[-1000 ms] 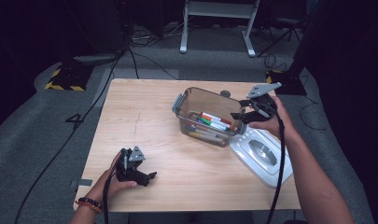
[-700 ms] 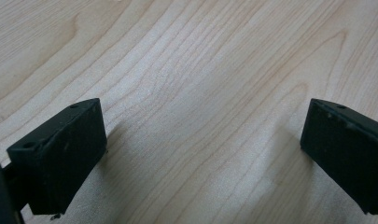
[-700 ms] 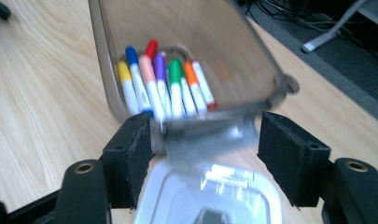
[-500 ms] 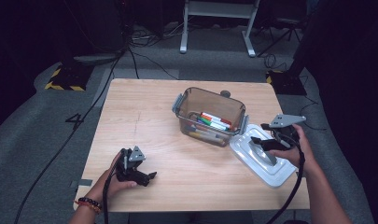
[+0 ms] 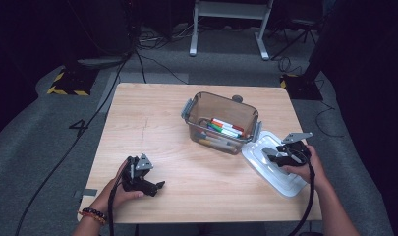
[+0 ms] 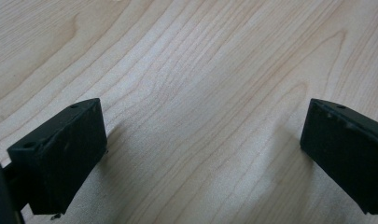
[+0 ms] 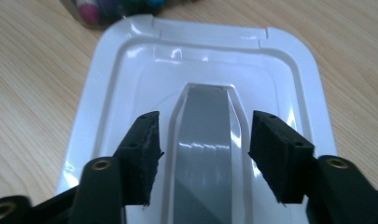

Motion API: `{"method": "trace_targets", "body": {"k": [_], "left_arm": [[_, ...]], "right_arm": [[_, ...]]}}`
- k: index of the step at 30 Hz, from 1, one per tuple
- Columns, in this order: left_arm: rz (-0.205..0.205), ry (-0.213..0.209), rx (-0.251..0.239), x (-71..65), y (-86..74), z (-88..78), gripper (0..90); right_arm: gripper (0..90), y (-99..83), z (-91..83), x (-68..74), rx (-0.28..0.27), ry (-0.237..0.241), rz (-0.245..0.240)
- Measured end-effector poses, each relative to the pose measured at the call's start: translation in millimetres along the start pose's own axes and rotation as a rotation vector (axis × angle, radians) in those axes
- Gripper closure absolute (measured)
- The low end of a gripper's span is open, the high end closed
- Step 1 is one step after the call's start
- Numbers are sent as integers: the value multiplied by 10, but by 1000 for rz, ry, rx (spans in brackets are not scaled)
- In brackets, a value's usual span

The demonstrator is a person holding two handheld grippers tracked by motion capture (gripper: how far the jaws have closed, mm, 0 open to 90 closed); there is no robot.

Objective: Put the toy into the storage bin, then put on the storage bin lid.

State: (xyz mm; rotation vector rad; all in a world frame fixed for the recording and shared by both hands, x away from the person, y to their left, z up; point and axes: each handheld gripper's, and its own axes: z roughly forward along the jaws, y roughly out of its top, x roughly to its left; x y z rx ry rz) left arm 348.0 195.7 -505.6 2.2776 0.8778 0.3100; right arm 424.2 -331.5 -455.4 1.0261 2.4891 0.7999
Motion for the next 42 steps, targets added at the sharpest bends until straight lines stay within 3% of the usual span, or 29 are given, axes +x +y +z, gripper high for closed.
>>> {"method": "trace_targets", "body": {"k": [2,6,10,19,23,33,37,41,42], "left_arm": [[-1,-1,-2,-2,-3,0,7],[2,1,-3,-1,-4,-2,8],[2,0,-2,-1,-4,-3,8],[2,0,-3,-2,-4,-3,8],[2,1,-3,-2,-5,-4,9],[1,1,-3,-2,-5,-4,9],[1,-1,0,-1,0,0,6],[1,-1,1,-2,0,0,6],[0,-1,1,-2,1,1,6]], "right_arm": [[561,-33,21,-16,13,1,5],[650,-80,57,-35,26,22,-3],[665,-93,44,-55,27,7,-14],[667,-153,-44,-137,1,0,21],[667,-160,-173,-186,-45,-11,39],[667,-120,-630,-358,-131,-119,50],[668,-29,-871,-459,-205,-131,62],[667,117,-994,-488,-238,-127,45],[667,275,-1061,-483,-267,-113,24]]}}
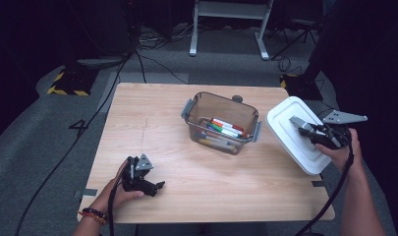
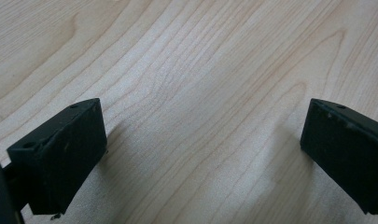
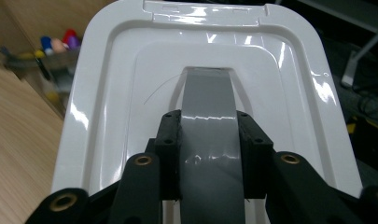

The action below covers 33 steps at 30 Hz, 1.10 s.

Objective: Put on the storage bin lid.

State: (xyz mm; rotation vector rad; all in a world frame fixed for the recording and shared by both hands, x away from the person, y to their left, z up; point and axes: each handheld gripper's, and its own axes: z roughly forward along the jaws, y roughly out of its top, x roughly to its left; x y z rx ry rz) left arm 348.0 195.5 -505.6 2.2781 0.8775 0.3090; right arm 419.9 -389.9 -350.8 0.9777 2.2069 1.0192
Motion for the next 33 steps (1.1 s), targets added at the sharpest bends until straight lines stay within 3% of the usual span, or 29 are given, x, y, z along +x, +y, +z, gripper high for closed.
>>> {"method": "trace_targets", "body": {"k": [3,4,6,7,9,10,12,13,17,18,20,21,22,33], "left_arm": [[7,2,2,5,5,1,5],[1,1,1,3,7,5,4],[1,-1,0,5,9,8,4],[1,-1,0,5,9,8,4],[1,0,0,5,9,9,5],[2,-1,0,6,10,9,4],[2,-1,0,6,10,9,5],[1,1,0,4,10,9,5],[-3,5,1,0,6,4,5],[-3,5,1,0,6,4,6],[1,2,0,4,5,4,5],[1,2,0,4,5,4,5],[2,2,1,4,5,3,5],[2,0,1,5,5,4,5]], "right_arm": [[667,149,20,15,-25,29,-16],[667,358,104,60,-39,70,-40],[668,529,219,120,-39,93,-65],[668,529,219,120,-39,93,-65],[667,754,405,227,-29,133,-108],[667,955,575,342,-33,173,-142],[667,1027,642,385,-34,192,-154],[667,1224,845,536,-18,235,-198],[667,1466,1187,790,51,282,-272],[667,1466,1187,790,51,282,-272],[666,1548,1449,965,125,294,-320],[666,1548,1449,965,125,294,-320],[665,1545,1590,1021,159,302,-315],[660,1656,1827,1225,177,339,-381]]}}
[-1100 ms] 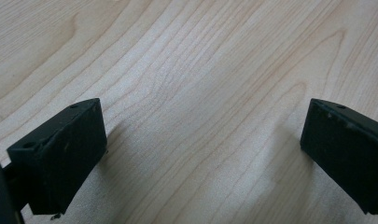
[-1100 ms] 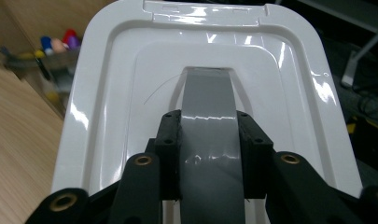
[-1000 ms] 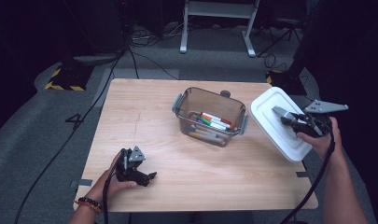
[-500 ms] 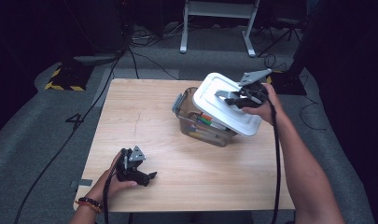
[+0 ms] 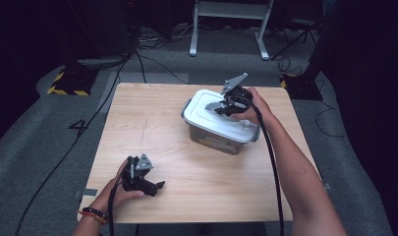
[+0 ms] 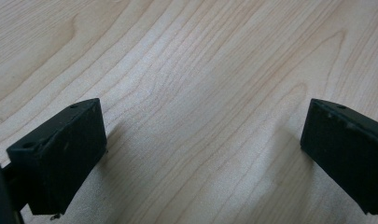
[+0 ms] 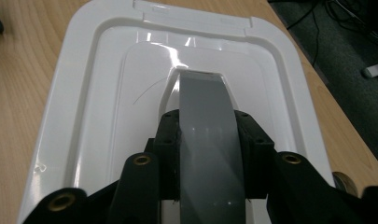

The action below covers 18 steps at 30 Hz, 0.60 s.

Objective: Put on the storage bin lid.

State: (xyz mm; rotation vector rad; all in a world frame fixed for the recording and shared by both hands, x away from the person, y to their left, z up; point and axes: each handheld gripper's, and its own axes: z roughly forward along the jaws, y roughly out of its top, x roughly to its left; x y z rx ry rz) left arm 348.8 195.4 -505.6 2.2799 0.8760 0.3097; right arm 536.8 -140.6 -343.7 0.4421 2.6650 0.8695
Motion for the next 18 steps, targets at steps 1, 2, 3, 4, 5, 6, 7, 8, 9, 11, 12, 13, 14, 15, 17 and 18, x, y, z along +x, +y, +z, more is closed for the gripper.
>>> {"method": "trace_targets", "body": {"k": [1,2,3,4,5,6,7,8,9,11,12,13,14,15,17,18], "left_arm": [[0,0,0,0,0,0,5],[0,0,0,0,0,0,5],[1,0,0,0,0,0,5],[1,0,0,0,0,0,5],[0,0,0,-1,0,-1,5],[6,1,0,2,0,-2,6],[5,-1,0,1,-2,-3,6],[5,-2,-1,1,-2,-3,7],[2,-2,-1,-1,-3,-3,7],[6,-3,-1,2,-2,-3,6],[6,-2,0,2,-2,-3,6],[6,-2,-1,1,-2,-3,6],[6,-2,0,2,-2,-3,6],[6,-2,0,2,-2,-3,6],[6,-2,1,1,-2,-4,6],[7,1,2,1,0,-3,5]], "right_arm": [[656,30,44,42,20,-8,-26],[652,34,48,44,25,-14,-26],[603,28,47,43,25,-18,-13],[527,19,40,36,22,-21,3],[468,0,16,22,21,-30,27],[414,-33,-38,16,12,-49,51],[377,-82,-130,23,-21,-66,75],[358,-150,-244,35,-59,-82,94],[337,-232,-371,57,-87,-117,109],[307,-445,-640,132,-154,-132,139],[287,-566,-772,196,-163,-160,144],[268,-699,-891,280,-170,-196,133],[266,-846,-995,359,-187,-203,133],[266,-846,-995,359,-187,-203,133],[263,-1359,-1185,591,-246,-216,185],[253,-1590,-1178,673,-243,-211,210]]}}
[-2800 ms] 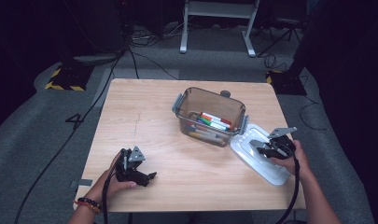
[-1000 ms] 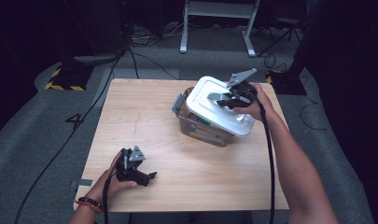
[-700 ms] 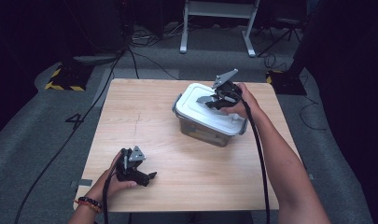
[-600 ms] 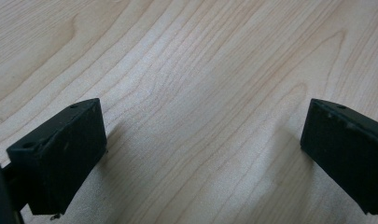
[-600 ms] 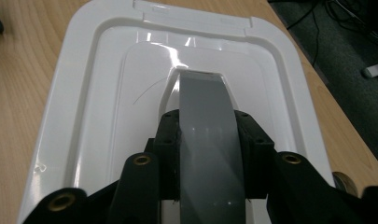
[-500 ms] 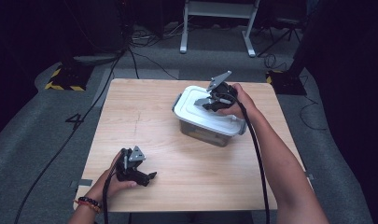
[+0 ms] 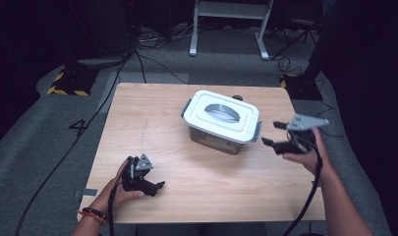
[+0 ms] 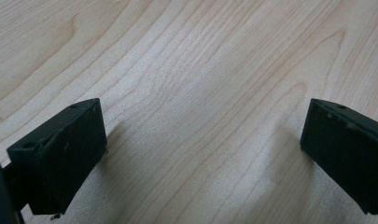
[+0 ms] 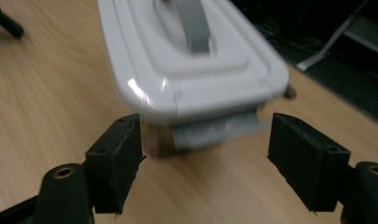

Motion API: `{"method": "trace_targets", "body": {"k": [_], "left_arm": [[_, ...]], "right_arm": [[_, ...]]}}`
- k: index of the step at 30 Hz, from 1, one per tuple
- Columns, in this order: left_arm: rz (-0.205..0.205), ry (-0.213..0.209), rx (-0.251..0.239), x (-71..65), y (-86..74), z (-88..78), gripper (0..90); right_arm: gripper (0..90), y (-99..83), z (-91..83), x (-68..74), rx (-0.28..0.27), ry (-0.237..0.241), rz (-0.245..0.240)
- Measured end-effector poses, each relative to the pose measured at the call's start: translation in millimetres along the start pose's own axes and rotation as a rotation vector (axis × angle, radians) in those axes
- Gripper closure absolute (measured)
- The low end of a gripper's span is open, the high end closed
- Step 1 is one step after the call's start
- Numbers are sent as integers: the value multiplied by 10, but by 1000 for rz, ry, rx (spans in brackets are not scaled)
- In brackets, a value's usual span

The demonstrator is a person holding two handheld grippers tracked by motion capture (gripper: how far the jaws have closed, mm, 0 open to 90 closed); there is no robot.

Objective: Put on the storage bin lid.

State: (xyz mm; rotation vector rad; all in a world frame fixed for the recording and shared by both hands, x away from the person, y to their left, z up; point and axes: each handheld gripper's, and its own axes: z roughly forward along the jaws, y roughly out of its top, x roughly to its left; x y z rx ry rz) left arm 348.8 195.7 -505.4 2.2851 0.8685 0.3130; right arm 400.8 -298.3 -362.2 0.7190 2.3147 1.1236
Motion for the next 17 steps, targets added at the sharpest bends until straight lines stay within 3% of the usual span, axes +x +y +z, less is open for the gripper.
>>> {"method": "trace_targets", "body": {"k": [2,3,4,5,7,11,17], "left_arm": [[-2,0,0,-2,1,1,5],[-2,0,0,-2,1,1,5],[-6,-1,-2,-5,0,3,5],[-3,0,-1,-3,1,2,5],[-9,0,-1,-7,0,3,5],[-9,0,-2,-7,0,3,5],[-8,-1,0,-5,2,4,5]], "right_arm": [[248,-331,-37,39,34,-17,9],[248,-514,-33,40,43,11,65],[248,-514,-33,40,43,11,65],[247,-873,31,63,81,4,100],[222,-1074,108,69,123,13,137],[222,-1307,223,53,145,14,178],[208,-1415,290,48,155,10,205]]}}
